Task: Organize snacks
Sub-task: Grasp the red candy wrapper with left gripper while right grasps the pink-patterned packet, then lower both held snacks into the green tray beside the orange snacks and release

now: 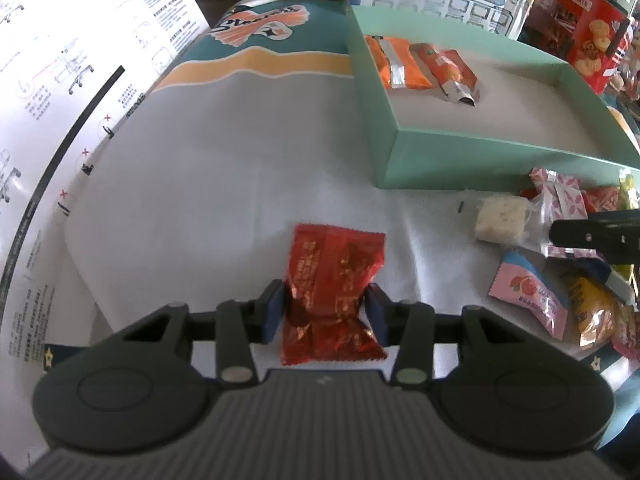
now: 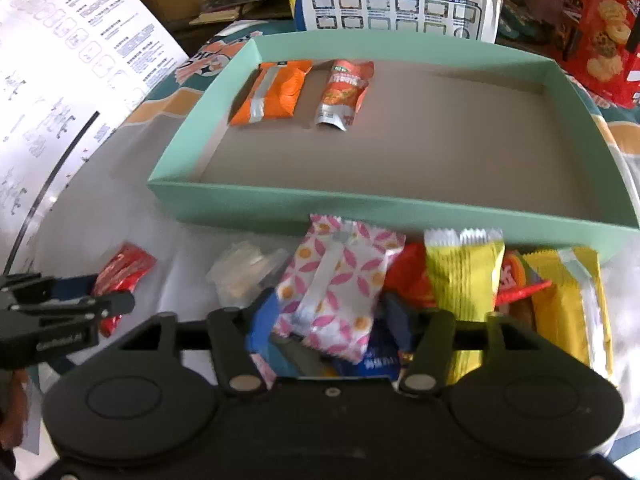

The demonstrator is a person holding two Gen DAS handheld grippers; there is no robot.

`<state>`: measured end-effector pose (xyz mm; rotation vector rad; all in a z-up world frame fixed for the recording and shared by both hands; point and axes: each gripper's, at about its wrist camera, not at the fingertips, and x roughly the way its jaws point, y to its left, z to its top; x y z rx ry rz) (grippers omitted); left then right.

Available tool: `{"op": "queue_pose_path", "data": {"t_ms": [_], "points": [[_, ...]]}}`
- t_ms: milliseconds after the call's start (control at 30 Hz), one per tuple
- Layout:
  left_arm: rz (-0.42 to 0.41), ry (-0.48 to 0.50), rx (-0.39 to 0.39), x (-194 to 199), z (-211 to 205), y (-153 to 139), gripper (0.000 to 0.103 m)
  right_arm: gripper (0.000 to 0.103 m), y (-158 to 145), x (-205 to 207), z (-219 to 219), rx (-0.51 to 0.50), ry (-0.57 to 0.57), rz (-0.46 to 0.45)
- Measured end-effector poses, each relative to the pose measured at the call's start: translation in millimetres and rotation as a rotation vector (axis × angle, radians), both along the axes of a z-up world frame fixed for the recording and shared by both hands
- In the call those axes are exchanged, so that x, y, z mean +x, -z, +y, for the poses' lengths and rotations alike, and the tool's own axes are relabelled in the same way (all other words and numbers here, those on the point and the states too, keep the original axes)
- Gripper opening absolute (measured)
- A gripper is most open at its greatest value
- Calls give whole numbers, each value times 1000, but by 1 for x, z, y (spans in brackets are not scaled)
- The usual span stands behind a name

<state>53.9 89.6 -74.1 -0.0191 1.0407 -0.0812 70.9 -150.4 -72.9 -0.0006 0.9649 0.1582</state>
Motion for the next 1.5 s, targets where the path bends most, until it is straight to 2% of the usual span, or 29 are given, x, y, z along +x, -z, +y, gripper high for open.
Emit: {"op": "queue_pose_path", "data": {"t_ms": [167,300,433,500,533,567,600,667,833,1100,1333,1500], "points": [[-10,-2,-9,-1,0,0,47,68,-1,8,-5,59,51,26],[-16,0,-3,0,-4,1,57,68,4,14,-1,70,81,42],[-24,6,15,-1,-10,3,62,71,11,17,4,107,104,87],[-33,14,33,-3,-12,3,58,70,13,15,6,90,109,73],[-42,13,47,-4,-13,3,54,63,12,13,7,89,103,57],[-54,12,57,-6,-14,3,44,59,11,9,7,83,94,38],[-56,12,48,-7,-12,2,43,57,9,7,8,68,88,26],[-54,-2,29,-8,-8,1,41,52,7,3,6,57,71,14],[-43,-27,-19,-10,-2,-5,41,50,2,-4,-8,115,83,23],[-118,-17,-73,-9,-6,-48,41,50,-25,-20,-28,249,77,-11],[-204,44,-77,35,-42,-87,41,50,-59,10,-40,294,91,-108],[-197,57,-63,83,-70,-91,41,50,-60,48,-42,310,97,-107]]}}
